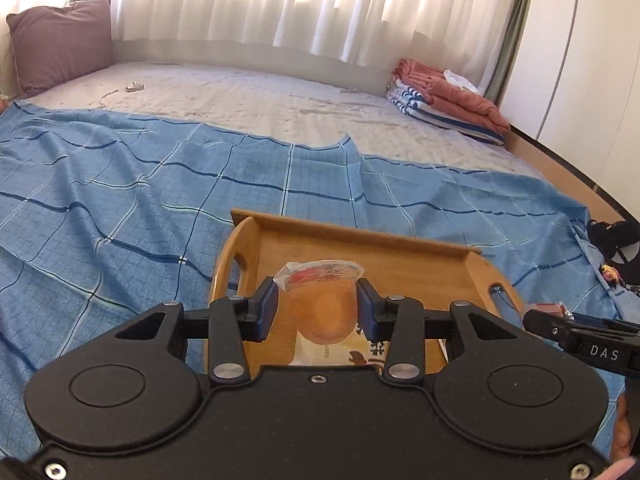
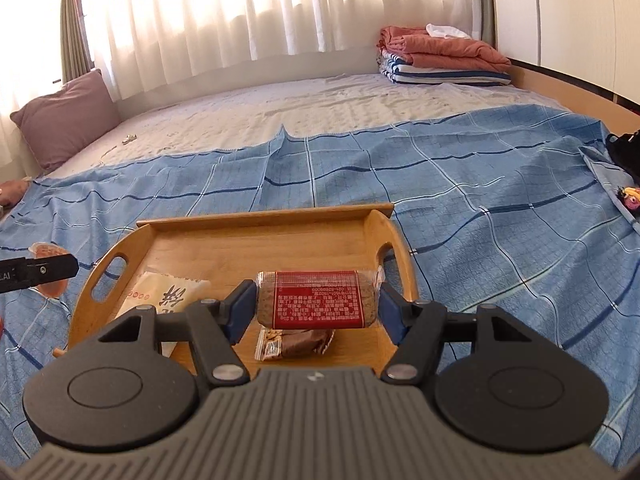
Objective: Organize snacks
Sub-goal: 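Lower the jelly cup onto the tray with the left gripper while the right places the biscuit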
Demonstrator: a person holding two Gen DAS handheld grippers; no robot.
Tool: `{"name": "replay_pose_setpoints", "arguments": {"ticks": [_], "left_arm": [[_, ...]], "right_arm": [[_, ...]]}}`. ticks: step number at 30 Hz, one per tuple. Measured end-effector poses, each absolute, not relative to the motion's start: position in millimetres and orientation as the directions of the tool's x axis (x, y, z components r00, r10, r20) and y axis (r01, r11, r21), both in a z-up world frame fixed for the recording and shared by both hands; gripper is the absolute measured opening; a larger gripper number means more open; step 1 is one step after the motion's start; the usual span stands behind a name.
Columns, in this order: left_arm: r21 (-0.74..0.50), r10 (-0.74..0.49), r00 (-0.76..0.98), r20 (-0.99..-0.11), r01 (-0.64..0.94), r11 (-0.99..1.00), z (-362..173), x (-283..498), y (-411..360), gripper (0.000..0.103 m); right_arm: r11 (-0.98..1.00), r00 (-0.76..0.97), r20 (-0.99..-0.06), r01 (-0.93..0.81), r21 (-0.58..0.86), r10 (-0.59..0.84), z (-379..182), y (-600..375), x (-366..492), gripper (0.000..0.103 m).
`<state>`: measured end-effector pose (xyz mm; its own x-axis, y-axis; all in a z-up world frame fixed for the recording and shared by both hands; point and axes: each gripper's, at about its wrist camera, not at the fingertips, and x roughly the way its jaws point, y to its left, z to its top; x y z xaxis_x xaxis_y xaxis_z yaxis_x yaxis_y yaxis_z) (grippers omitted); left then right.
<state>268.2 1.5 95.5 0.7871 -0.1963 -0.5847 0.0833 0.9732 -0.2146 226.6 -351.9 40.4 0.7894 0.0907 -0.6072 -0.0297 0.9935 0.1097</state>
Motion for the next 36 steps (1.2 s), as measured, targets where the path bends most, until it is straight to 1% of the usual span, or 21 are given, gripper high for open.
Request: {"name": "replay_pose_setpoints", "arguments": {"ticks": [5,8,12,22,36], "left_arm": [[-0.204,-0.195,0.755,-0.626,0.083,0.976,80.1,316.6,-14.9,0.040],[-0.225,-0.206,0.730,-0.652,0.073,0.972,68.2,340.8,-22.2,0.040],[-0.215,-0.203,0.701,-0.684,0.072,0.974,53.9,366.0,-33.9,0.040],[-0.179,-0.177,0.671,-0.720,0.067,0.982,35.1,394.5,-50.2,0.040],[-0.125,-0.139,0.659,-0.739,0.069,0.990,20.0,395.7,-55.0,0.040]], "right_arm": [[0.993,0.737,-0.667,-0.049,0.104,0.106,26.9,-347.7,265.8,0.067],[0.995,0.707,-0.700,-0.058,0.077,0.095,15.0,-343.7,284.3,0.067],[0.995,0.678,-0.729,-0.061,0.075,0.096,1.8,-340.9,298.5,0.067],[0.994,0.659,-0.745,-0.051,0.100,0.109,-11.9,-340.6,314.4,0.067],[0.995,0.650,-0.753,-0.051,0.088,0.100,-23.8,-337.0,319.9,0.067]]}}
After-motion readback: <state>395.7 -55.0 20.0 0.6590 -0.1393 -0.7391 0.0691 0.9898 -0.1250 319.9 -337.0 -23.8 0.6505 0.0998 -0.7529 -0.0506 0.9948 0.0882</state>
